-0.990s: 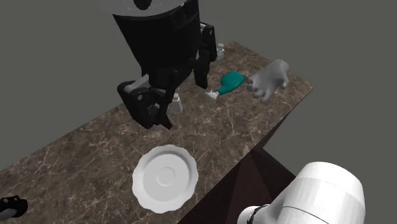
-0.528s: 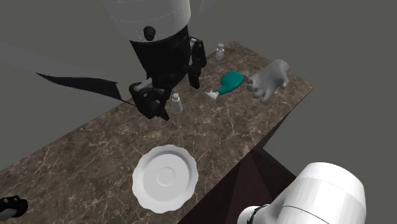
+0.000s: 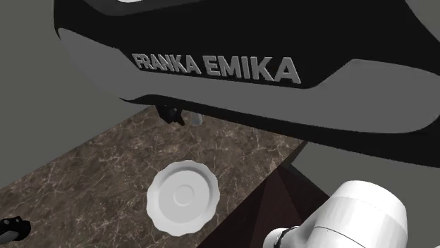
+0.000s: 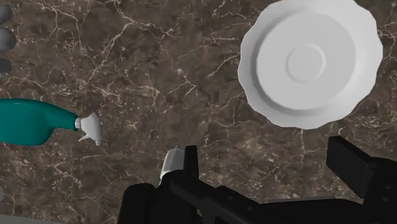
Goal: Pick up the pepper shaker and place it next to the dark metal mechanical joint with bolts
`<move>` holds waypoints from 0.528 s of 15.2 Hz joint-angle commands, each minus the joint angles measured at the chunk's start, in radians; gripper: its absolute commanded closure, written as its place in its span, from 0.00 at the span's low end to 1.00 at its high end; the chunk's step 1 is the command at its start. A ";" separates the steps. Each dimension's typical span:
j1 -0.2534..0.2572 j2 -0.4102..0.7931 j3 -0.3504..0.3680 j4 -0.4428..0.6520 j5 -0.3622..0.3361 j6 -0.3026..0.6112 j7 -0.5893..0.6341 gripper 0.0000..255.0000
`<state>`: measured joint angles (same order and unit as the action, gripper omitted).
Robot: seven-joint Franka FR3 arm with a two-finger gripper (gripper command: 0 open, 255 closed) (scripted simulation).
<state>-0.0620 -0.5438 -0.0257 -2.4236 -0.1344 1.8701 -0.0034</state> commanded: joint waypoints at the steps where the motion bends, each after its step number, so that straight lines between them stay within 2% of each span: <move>1: -0.011 0.048 -0.017 -0.015 -0.011 0.071 -0.006 0.00; 8: -0.042 0.279 -0.066 0.017 -0.032 0.292 -0.022 0.00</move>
<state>-0.1028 -0.2955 -0.0895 -2.4166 -0.1664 2.1366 -0.0287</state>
